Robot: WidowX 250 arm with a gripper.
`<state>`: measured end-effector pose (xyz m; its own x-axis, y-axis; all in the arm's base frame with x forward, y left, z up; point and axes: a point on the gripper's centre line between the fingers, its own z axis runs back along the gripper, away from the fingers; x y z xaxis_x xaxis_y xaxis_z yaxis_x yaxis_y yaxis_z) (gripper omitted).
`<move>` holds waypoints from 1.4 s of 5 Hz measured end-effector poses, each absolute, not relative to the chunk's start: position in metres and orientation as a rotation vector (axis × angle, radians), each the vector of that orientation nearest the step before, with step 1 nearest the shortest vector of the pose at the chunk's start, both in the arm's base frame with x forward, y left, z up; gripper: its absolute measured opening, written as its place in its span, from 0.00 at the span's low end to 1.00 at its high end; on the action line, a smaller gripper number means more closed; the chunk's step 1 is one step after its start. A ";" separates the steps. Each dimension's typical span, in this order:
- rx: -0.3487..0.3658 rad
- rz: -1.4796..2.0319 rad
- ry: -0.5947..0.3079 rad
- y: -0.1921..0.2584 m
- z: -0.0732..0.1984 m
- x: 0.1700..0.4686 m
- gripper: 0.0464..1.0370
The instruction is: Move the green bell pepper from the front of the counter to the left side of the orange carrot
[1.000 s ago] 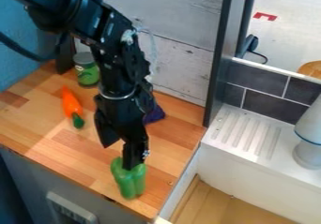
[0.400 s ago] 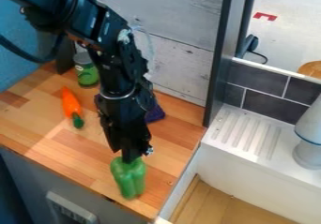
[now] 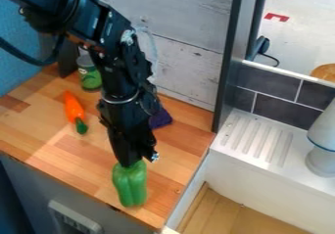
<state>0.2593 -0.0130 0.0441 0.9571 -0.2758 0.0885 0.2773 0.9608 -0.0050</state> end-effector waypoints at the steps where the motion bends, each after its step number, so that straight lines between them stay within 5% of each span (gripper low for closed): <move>1: -0.027 -0.290 -0.064 -0.014 0.044 0.256 0.05; 4: -0.043 -0.255 -0.168 0.006 0.091 0.280 0.05; 7: 0.087 -0.124 -0.225 0.068 0.108 0.320 0.05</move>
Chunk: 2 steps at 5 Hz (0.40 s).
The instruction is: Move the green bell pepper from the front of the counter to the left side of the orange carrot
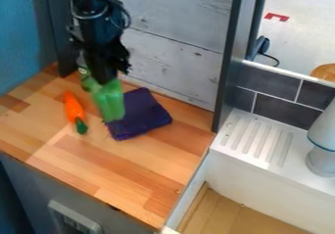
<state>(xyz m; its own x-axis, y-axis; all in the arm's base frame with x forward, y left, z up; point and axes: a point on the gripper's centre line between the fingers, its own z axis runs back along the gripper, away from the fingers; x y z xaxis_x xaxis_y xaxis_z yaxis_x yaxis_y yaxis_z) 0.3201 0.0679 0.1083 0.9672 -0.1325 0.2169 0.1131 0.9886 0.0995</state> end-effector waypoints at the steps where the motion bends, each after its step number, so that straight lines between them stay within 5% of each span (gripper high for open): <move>1: 0.108 -0.046 -0.235 0.086 0.109 0.318 0.05; 2: 0.107 0.022 -0.220 0.104 0.100 0.321 0.05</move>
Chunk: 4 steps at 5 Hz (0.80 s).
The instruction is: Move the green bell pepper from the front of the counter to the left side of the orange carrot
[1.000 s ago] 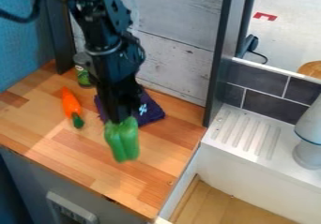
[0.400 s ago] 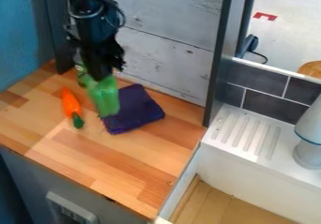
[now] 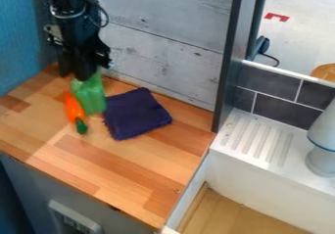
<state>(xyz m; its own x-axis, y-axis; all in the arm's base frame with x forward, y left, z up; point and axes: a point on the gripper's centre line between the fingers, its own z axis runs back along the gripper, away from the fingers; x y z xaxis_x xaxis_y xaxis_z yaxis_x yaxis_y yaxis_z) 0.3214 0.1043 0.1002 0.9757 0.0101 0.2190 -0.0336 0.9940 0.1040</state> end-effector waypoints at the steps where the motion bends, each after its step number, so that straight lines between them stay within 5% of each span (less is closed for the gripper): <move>1: 0.107 0.092 -0.207 0.123 0.097 0.322 0.05; 4: 0.132 0.312 -0.129 0.179 0.076 0.296 0.05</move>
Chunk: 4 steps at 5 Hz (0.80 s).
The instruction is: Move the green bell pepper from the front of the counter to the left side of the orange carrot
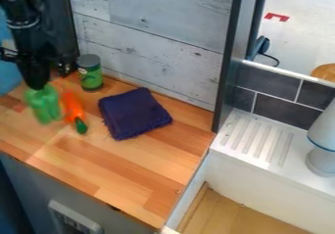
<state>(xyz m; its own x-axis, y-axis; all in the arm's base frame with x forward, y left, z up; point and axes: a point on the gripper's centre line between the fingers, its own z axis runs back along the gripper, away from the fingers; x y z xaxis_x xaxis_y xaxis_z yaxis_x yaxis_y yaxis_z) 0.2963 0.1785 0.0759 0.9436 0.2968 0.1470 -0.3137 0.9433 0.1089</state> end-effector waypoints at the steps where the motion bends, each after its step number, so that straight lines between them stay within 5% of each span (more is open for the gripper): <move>1: 0.139 0.342 -0.135 0.187 0.074 0.293 0.05; 4: 0.161 0.336 -0.113 0.199 0.047 0.292 0.05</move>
<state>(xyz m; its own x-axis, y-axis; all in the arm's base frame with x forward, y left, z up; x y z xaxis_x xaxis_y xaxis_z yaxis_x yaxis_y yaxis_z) 0.2921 0.1991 0.0470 0.9381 0.3183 0.1367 -0.3363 0.9316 0.1382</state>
